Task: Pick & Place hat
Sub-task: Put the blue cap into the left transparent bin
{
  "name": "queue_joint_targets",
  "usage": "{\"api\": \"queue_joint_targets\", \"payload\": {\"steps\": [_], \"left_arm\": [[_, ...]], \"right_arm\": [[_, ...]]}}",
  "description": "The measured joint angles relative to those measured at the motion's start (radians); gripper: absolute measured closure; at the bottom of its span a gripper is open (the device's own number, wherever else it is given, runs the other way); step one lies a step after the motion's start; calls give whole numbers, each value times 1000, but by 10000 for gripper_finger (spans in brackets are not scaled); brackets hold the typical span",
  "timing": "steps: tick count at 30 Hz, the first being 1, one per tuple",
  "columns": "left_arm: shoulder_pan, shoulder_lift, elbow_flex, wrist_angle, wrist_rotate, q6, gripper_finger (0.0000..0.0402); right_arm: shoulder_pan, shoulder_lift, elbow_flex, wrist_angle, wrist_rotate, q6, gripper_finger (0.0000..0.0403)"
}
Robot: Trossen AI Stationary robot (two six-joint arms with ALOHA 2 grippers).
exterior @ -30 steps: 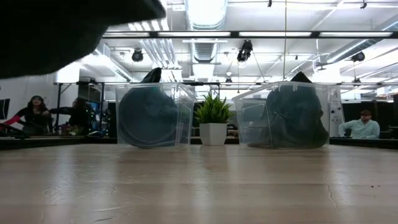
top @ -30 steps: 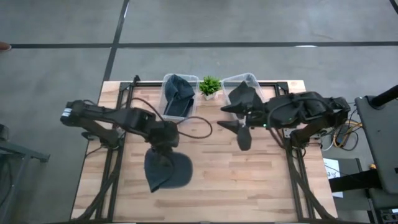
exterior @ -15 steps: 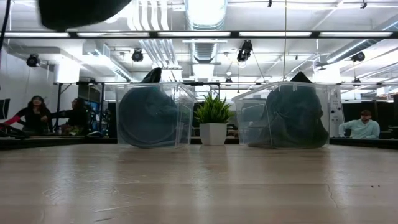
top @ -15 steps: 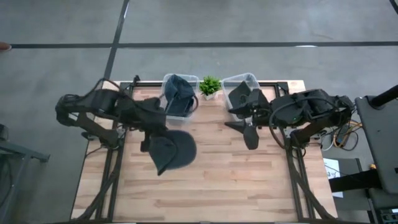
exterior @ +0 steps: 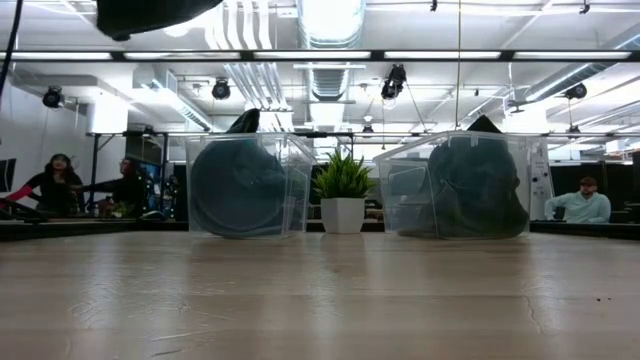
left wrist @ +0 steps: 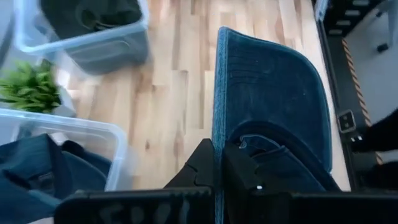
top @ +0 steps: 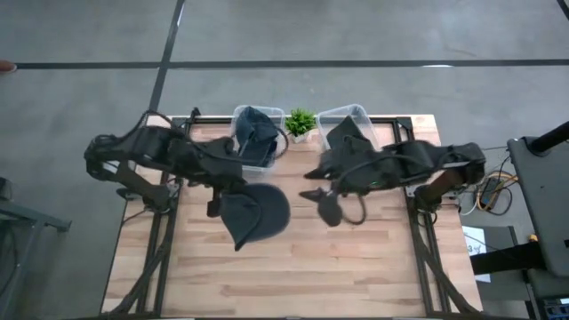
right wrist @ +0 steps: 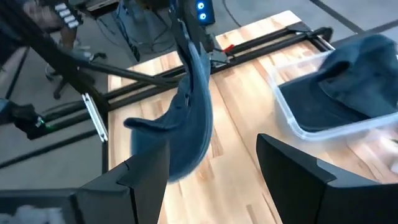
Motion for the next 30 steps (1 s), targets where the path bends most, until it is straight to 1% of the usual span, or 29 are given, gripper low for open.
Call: {"api": "queue_joint_targets", "payload": {"steps": [7,13,20,23,26,28,30], "left_arm": [[-13,55,2,4,15,23,395],[-31,65,3,19,20,29,395],[-55,65,3,33,29,22,395],[-61,65,3,34,30,23,395],[-63,71,3,42,37,26,395],[-65,71,3,43,37,26,395],[-65,70,3,46,37,26,395]], "right_arm": [[-21,92,0,54,-48,-65,170],[-27,152,0,118,-50,-95,170],[-41,196,0,151,-41,-90,170],[-45,202,0,185,-81,-89,170],[-51,211,1,215,-89,-86,173],[-62,220,0,213,-118,-65,183],[-74,226,0,205,-178,-36,201]]}}
